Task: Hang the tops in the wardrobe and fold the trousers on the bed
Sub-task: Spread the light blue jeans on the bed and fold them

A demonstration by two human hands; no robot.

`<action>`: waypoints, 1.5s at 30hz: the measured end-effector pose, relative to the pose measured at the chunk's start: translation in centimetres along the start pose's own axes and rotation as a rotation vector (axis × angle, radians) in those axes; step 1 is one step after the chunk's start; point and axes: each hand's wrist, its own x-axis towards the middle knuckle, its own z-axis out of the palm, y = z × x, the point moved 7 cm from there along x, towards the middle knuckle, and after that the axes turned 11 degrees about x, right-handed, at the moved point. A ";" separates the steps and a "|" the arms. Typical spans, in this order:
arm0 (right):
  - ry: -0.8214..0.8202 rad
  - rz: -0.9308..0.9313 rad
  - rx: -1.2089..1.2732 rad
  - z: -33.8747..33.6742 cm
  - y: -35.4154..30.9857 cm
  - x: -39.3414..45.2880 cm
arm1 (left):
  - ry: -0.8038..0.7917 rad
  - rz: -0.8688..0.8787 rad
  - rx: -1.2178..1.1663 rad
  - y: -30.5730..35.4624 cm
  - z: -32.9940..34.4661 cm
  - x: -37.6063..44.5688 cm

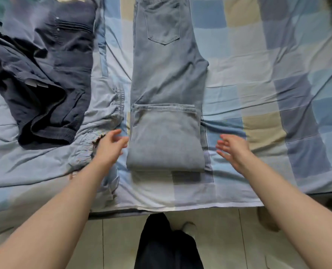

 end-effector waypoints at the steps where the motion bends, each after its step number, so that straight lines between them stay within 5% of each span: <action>1: 0.017 0.079 -0.108 0.0 2.2 0.9 | 0.068 -0.044 0.131 -1.9 0.4 1.4; 6: -0.046 0.257 -0.374 -0.4 11.3 1.7 | -0.131 -0.229 0.410 -9.5 4.6 0.7; 13: -0.058 0.338 -0.073 2.3 13.5 2.1 | -0.160 -0.261 0.015 -11.7 5.5 1.9; 21: -0.250 0.112 -0.168 0.8 9.7 0.1 | -0.145 -0.225 -0.108 -11.0 5.0 -0.3; 27: -0.177 -0.044 -0.177 -5.2 9.3 -1.9 | -0.220 -0.222 -0.225 -11.7 9.2 -6.9; 37: -0.164 0.044 -0.324 -14.8 15.4 -8.9 | -0.074 -0.243 -0.121 -17.1 12.8 -20.0; 45: -0.396 0.020 -0.639 -12.9 10.1 -13.2 | -0.298 -0.043 0.067 -10.2 9.9 -22.0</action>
